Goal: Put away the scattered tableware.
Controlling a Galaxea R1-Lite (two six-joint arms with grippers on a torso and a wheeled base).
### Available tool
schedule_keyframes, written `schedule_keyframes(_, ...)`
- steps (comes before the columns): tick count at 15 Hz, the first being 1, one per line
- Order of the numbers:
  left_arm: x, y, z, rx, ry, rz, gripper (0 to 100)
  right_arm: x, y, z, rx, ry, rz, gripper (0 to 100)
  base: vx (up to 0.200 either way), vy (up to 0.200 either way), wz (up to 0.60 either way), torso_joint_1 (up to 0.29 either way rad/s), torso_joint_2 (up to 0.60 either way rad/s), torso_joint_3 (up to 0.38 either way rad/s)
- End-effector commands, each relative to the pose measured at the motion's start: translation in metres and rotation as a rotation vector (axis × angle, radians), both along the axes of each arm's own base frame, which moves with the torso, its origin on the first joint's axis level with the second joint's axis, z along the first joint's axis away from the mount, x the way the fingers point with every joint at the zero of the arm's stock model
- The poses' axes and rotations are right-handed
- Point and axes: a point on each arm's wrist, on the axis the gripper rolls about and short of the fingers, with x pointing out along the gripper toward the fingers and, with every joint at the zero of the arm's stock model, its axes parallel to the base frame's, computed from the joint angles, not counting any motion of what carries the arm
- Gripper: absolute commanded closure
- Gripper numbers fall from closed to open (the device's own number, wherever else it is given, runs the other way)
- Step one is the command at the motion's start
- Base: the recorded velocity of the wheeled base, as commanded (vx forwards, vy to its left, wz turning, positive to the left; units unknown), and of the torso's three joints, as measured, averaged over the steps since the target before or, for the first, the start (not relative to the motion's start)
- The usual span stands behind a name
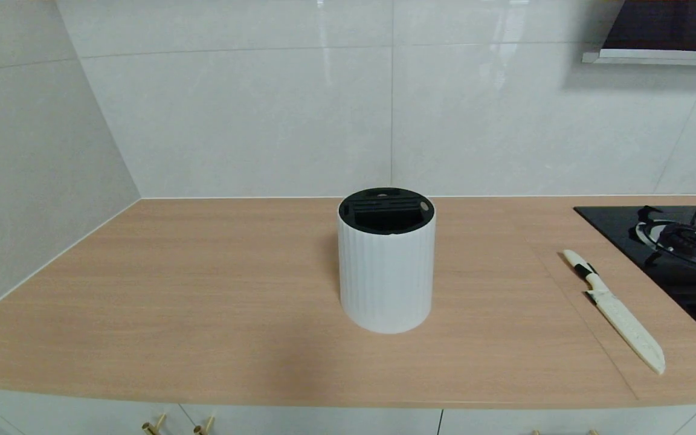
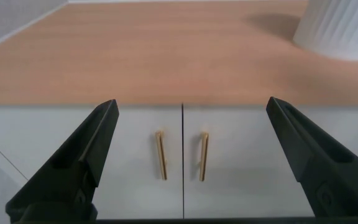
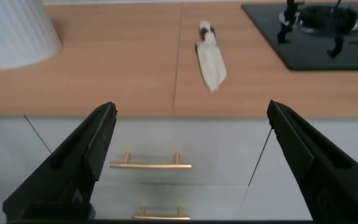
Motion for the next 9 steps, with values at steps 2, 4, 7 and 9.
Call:
schedule_keyframes(2, 0.0000, 0.0000, 0.0001, -0.001, -0.001, 0.000, 0, 0.0001, 0.0000, 0.0000, 0.000, 0.001, 0.000, 0, 0.000, 0.000, 0.00, 0.241, -0.55, -0.310)
schedule_keyframes(4, 0.0000, 0.0000, 0.0001, -0.001, -0.001, 0.000, 0, 0.0001, 0.0000, 0.0000, 0.000, 0.001, 0.001, 0, 0.000, 0.000, 0.00, 0.244, -0.56, -0.315)
schedule_keyframes(7, 0.0000, 0.0000, 0.0001, -0.001, -0.001, 0.000, 0, 0.0001, 0.0000, 0.0000, 0.000, 0.001, 0.000, 0, 0.000, 0.000, 0.00, 0.271, -0.60, -0.326)
schedule_keyframes(9, 0.0000, 0.0000, 0.0001, -0.001, -0.001, 0.000, 0, 0.0001, 0.0000, 0.0000, 0.000, 0.001, 0.000, 0, 0.000, 0.000, 0.00, 0.249, -0.55, -0.298)
